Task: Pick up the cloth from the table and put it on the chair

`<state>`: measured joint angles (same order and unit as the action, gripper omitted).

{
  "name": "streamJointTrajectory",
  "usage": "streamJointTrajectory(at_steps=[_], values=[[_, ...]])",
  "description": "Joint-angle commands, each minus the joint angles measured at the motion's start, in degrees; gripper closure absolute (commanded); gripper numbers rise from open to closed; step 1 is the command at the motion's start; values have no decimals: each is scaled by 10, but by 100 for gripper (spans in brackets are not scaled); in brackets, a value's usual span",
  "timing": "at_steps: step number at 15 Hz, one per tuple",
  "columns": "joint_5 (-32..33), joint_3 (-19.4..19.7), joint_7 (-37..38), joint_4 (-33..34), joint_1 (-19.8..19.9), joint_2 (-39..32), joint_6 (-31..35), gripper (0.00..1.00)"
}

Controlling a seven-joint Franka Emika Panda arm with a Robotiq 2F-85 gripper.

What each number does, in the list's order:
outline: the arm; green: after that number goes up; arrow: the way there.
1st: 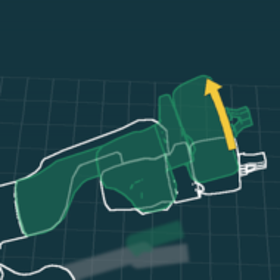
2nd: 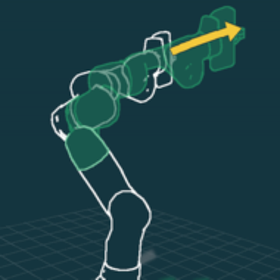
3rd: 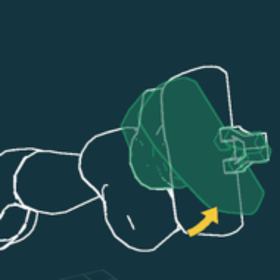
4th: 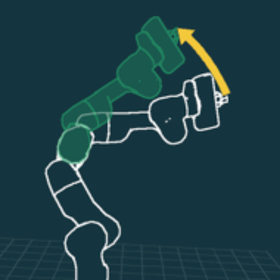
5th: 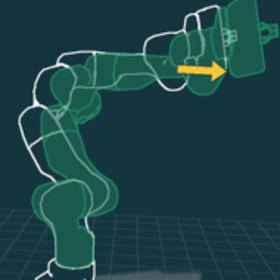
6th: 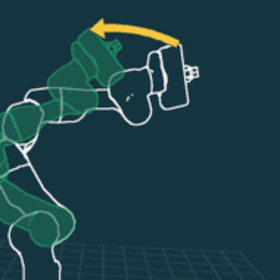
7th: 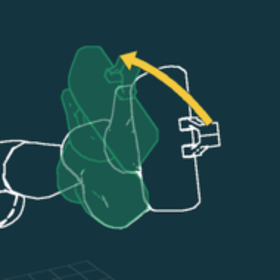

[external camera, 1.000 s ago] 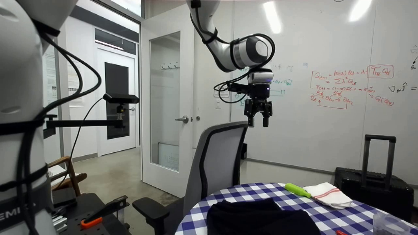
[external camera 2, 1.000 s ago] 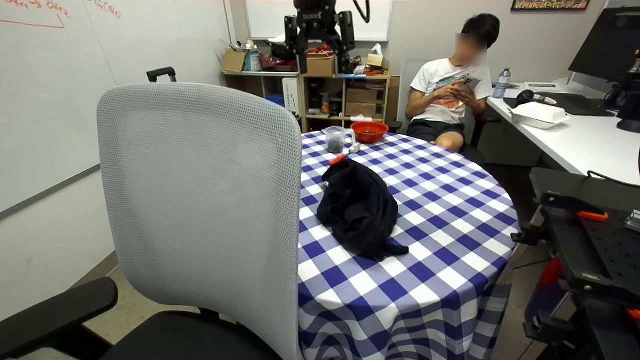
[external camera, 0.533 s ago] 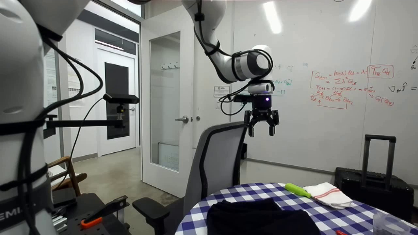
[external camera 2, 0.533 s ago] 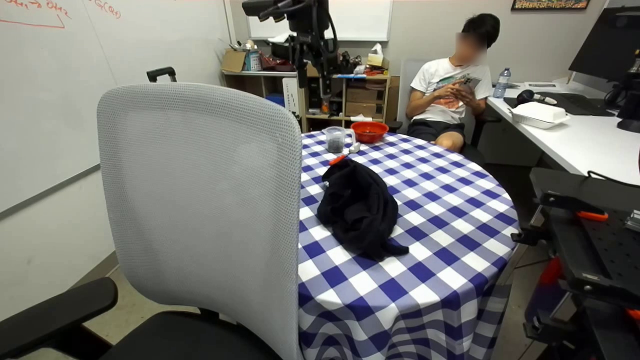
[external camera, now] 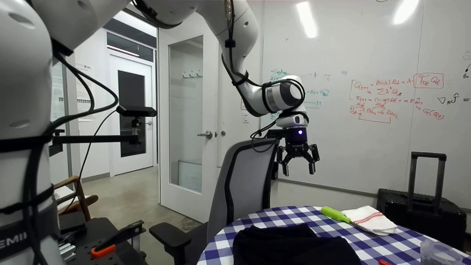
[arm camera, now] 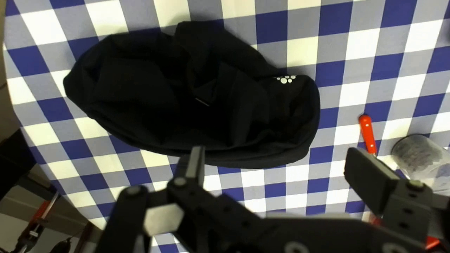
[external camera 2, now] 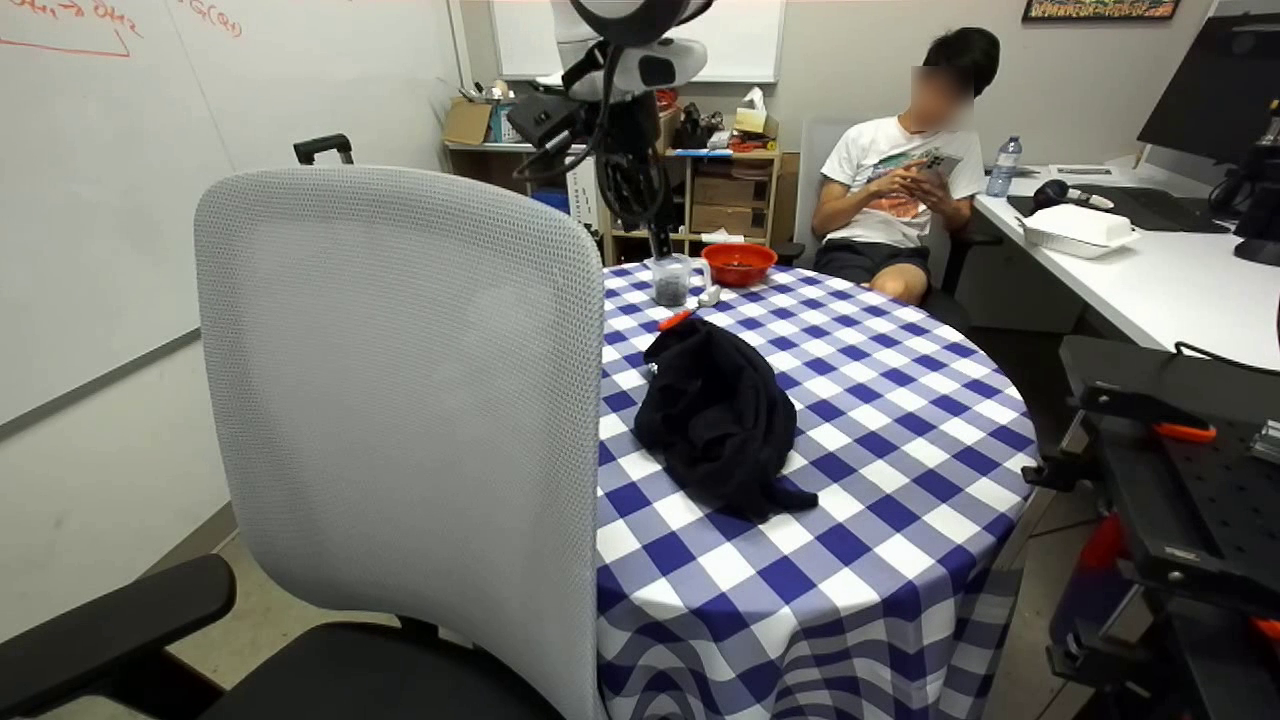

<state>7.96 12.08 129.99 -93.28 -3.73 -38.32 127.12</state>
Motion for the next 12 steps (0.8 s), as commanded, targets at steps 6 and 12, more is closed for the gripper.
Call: streamJointTrajectory(at_steps=[6, 12], values=[[48, 25, 37, 56, -16, -80, -44, 0], [43, 24, 31, 128, -12, -153, -85, 0]])
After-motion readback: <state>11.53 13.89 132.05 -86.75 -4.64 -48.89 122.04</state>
